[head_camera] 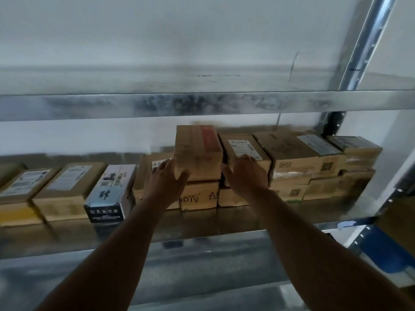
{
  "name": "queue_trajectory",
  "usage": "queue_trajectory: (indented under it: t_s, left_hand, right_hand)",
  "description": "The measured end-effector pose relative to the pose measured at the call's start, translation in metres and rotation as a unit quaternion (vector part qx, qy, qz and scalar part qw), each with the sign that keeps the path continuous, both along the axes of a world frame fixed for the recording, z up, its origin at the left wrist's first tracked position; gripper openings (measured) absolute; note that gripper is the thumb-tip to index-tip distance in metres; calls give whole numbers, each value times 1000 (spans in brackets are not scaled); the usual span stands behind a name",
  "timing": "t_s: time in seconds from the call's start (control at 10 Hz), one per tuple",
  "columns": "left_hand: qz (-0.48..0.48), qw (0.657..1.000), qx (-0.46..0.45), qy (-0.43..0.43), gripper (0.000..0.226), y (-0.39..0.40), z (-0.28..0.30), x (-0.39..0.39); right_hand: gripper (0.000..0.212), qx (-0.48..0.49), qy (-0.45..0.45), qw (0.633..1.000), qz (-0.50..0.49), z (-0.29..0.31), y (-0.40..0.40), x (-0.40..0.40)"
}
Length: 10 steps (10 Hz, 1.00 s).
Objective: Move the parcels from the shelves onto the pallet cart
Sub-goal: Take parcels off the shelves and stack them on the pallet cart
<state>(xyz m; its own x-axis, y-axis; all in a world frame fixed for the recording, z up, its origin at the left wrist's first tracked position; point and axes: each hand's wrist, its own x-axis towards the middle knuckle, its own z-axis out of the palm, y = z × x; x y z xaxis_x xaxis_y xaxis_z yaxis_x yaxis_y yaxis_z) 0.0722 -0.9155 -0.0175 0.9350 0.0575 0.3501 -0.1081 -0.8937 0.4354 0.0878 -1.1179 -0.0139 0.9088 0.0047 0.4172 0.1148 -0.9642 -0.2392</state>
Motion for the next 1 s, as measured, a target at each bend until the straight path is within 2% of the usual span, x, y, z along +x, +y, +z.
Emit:
queue_trajectory:
  t_s: [0.2, 0.3, 0.4, 0.5, 0.7, 0.8, 0.9, 1.0]
  left_hand:
    - [-23, 998, -53, 21, 45, 10, 23, 46]
    - [-14, 993, -68, 96, 47, 14, 25, 68]
    - [-27, 989, -83, 122, 48, 19, 21, 81]
    - [-20, 987, -116, 110, 49, 38, 19, 92]
    - [-30, 981, -172, 87, 35, 67, 7, 100]
    - [-71, 957, -254, 119, 26, 75, 4, 101]
    - [-105, 913, -351, 178, 24, 81, 7, 97]
    - [-141, 873, -415, 214, 11, 86, 9, 85]
  right_hand:
    - [50, 66, 5, 997, -41, 18, 17, 40]
    - [53, 101, 31, 992, -64, 18, 26, 52]
    - [46, 115, 48, 990, -65, 17, 39, 57]
    - [40, 124, 55, 989, -56, 17, 57, 60]
    - [25, 237, 72, 967, -56, 14, 81, 68]
    - [28, 361, 130, 922, -58, 9, 82, 70]
    - [37, 467, 198, 862, -5, 9, 81, 61]
    - [28, 481, 205, 849, 77, 12, 82, 46]
